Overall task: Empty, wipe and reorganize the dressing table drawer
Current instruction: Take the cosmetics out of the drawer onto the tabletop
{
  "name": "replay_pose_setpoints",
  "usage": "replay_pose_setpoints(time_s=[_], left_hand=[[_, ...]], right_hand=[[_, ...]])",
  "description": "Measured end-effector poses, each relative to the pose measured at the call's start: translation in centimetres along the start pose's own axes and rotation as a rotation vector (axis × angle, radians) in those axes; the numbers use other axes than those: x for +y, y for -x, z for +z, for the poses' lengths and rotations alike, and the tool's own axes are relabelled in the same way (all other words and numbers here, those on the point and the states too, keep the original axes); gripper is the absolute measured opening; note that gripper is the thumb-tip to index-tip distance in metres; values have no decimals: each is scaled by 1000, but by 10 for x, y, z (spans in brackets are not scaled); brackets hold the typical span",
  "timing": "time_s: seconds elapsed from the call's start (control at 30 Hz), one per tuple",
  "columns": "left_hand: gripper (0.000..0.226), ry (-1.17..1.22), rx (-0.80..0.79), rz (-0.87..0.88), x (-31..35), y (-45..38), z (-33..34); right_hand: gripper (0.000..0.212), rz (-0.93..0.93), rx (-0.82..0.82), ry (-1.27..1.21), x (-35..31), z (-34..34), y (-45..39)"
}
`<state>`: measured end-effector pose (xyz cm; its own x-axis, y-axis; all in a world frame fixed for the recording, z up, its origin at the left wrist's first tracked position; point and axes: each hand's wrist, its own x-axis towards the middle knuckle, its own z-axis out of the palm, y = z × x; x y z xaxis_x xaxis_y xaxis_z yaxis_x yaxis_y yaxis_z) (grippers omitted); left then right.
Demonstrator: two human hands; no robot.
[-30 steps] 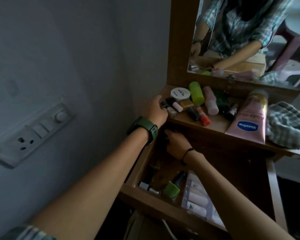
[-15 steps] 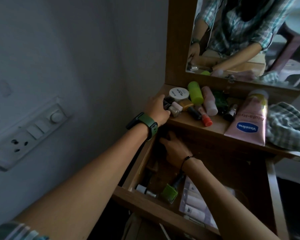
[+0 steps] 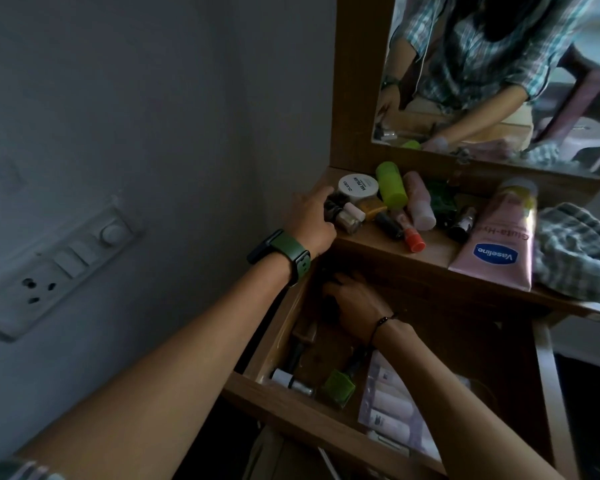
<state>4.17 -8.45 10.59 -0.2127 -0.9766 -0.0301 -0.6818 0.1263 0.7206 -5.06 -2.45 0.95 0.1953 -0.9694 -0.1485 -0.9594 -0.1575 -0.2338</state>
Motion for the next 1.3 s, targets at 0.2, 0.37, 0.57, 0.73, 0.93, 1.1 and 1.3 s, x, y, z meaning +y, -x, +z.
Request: replay_pose_setpoints(time_s=[0.2,0.37,0.57,0.73,0.93,1.1,1.3], left_hand=[[23,-166,118,115,-8,51,-2],[30,-689,-432,-9,-35,80,35],[41,-769,-424,-131,-45,96,62],[42,-726,-450,-151,-46,102,63],[48,-621,-445,-131,-48,97,61],[48,-559,-523,-120,-50,97,63],[41,-405,-568,-96,-45,95,58]], right_hand=[[34,-11,-14,-117,4,-4,0],[30,4,-186,-129,-4,-13,2],[32,110,-347,-194,-8,-30,21],[28,311,-407,-412,-18,-33,41],[38,309,-350,-280,-33,-24,53],[13,398,-330,-478,-25,-20,58],[29,467,-540,-766,0,-37,65]])
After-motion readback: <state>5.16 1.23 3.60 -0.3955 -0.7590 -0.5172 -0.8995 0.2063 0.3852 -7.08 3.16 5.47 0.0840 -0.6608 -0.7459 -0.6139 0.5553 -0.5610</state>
